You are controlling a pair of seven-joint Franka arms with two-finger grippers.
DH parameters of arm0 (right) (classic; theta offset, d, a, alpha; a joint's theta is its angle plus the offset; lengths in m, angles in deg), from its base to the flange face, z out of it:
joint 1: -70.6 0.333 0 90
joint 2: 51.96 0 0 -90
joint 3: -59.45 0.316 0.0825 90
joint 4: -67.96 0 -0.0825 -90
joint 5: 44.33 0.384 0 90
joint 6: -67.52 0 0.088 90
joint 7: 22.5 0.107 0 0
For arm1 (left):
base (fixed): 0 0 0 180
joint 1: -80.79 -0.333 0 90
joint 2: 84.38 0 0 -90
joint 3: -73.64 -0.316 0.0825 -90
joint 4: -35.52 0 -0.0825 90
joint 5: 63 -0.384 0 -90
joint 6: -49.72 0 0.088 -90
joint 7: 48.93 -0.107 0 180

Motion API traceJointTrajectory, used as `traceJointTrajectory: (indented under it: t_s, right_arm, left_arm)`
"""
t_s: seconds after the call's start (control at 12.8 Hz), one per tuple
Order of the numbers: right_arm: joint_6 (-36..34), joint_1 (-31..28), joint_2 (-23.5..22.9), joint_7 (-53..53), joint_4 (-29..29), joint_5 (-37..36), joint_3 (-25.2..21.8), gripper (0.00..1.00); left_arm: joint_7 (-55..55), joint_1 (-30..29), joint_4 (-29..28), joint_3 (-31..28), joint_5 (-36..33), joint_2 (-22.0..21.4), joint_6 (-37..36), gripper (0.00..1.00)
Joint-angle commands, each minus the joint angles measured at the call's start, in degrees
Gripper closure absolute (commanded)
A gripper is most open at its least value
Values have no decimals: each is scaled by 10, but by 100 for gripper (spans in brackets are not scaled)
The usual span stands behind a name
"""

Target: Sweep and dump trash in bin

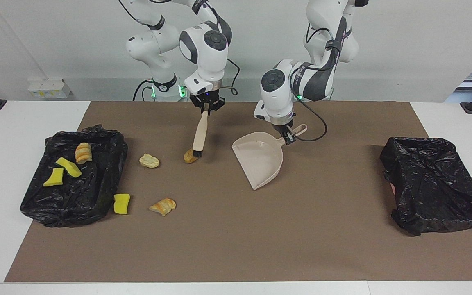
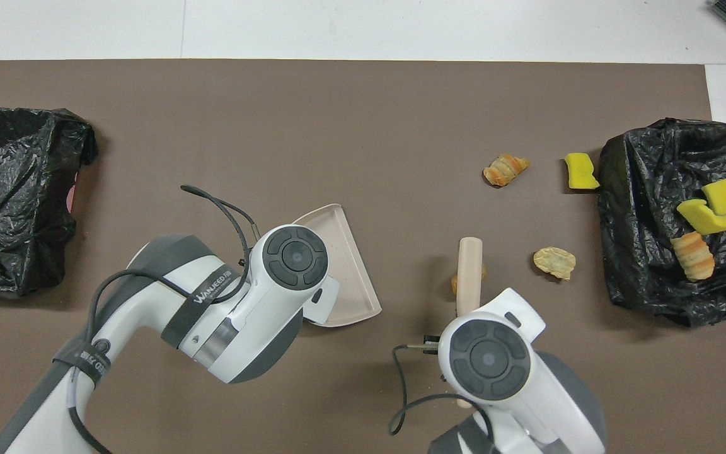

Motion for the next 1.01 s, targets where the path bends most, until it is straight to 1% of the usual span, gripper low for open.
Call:
traceJointTrajectory:
  t_s: [0.0, 0.08, 0.23, 0.47, 0.55, 0.7, 0.86, 0.94]
  right_arm:
    - [-3, -84, -55, -98, 53, -42, 7, 100]
    - [-1, -112, -73, -143, 70, -60, 6, 100]
    - [8, -169, -101, -202, 101, -124, 7, 100]
    - [27, -216, -148, -215, 136, -212, 4, 100]
    - [53, -238, -158, -219, 136, -231, 4, 100]
    - [68, -250, -178, -218, 136, -259, 4, 100]
    - [76, -251, -199, -216, 136, -262, 3, 100]
    - [96, -258, -215, -216, 136, -268, 3, 100]
  left_arm:
    - [-12, 12, -72, 2, -36, -49, 11, 100]
    - [-12, 13, -84, 2, -36, -56, 18, 100]
    - [-12, 13, -92, 2, -36, -61, 12, 100]
    - [-12, 21, -91, 2, -37, -62, 20, 100]
    - [-12, 21, -91, 3, -37, -62, 23, 100]
    - [-12, 28, -92, 4, -37, -59, 47, 100]
    - [-13, 25, -92, 5, -29, -54, 60, 100]
    - [-13, 30, -92, 5, -29, -54, 60, 100]
